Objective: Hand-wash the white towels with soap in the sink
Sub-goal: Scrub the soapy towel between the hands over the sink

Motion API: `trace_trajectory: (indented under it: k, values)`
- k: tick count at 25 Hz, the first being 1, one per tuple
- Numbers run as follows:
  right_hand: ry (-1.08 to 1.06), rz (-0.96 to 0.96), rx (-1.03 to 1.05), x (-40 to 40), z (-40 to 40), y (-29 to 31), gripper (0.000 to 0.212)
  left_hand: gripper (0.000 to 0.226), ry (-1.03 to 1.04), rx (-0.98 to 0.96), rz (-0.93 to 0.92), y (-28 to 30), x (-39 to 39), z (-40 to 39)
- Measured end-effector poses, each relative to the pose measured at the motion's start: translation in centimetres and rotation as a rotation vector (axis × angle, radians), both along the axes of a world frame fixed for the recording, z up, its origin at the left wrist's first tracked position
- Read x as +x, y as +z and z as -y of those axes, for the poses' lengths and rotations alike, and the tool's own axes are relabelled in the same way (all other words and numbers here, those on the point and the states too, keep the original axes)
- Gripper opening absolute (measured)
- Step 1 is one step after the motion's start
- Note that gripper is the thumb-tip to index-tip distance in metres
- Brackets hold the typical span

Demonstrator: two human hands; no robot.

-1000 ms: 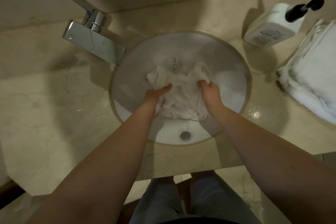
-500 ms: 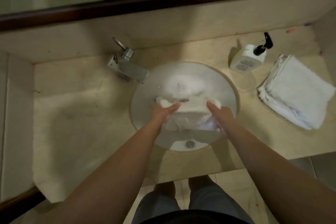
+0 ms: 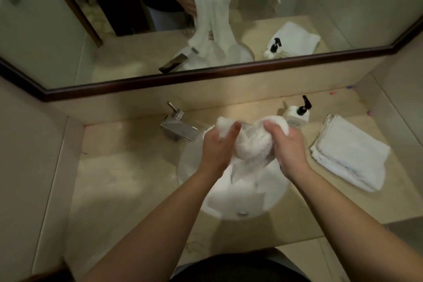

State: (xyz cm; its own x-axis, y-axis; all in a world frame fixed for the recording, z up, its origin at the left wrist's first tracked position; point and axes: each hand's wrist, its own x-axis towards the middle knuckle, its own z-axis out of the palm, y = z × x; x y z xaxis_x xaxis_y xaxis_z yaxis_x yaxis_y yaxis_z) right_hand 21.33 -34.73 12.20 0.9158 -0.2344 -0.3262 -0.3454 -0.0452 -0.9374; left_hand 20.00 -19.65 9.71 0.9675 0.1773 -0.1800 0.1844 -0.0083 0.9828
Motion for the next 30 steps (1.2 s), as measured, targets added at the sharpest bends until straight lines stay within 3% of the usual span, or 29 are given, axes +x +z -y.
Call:
trace_trajectory:
  k: [5, 8, 10, 13, 15, 18, 21, 24, 28, 30]
  values:
    - [-0.336, -0.037, 0.327, 3.6, -3.9, 2.5, 0.017, 0.036, 0.370, -0.225, -0.108, 4.4, 2.7, 3.9]
    - [-0.250, -0.059, 0.260, 3.7, -5.4, 1.3, 0.024, 0.037, 0.492, -0.260, -0.244, 4.3, 4.5, 4.1]
    - [-0.141, -0.049, 0.088, 1.9, -6.1, 0.1, 0.038, 0.037, 0.478, -0.196, -0.288, 3.4, 5.3, 3.2]
    - [-0.065, 0.057, -0.081, 0.9, -5.9, -0.7, 0.036, 0.045, 0.402, -0.140, -0.359, 2.0, 5.0, 2.8]
    - [-0.088, 0.077, -0.140, 2.1, -5.2, -1.0, 0.036, 0.053, 0.290, -0.212, -0.394, 1.6, 3.7, 3.4]
    - [-0.151, -0.015, -0.118, 4.5, -4.7, -0.8, 0.038, 0.064, 0.184, -0.278, -0.407, 2.1, 3.0, 4.7]
    - [-0.073, -0.040, -0.119, 3.0, -5.2, -0.8, 0.043, 0.048, 0.333, -0.327, -0.434, 3.0, 4.3, 4.6]
    - [0.004, -0.003, -0.088, 1.4, -4.7, -0.5, 0.041, 0.050, 0.348, -0.368, -0.496, 3.2, 5.3, 3.7]
    - [-0.090, -0.032, -0.087, 5.0, -3.8, -0.1, 0.042, 0.057, 0.241, -0.315, -0.494, 2.7, 4.5, 5.1]
    - [-0.080, -0.090, -0.082, 5.2, -3.9, -0.1, 0.042, 0.052, 0.283, -0.269, -0.472, 2.6, 4.4, 5.4]
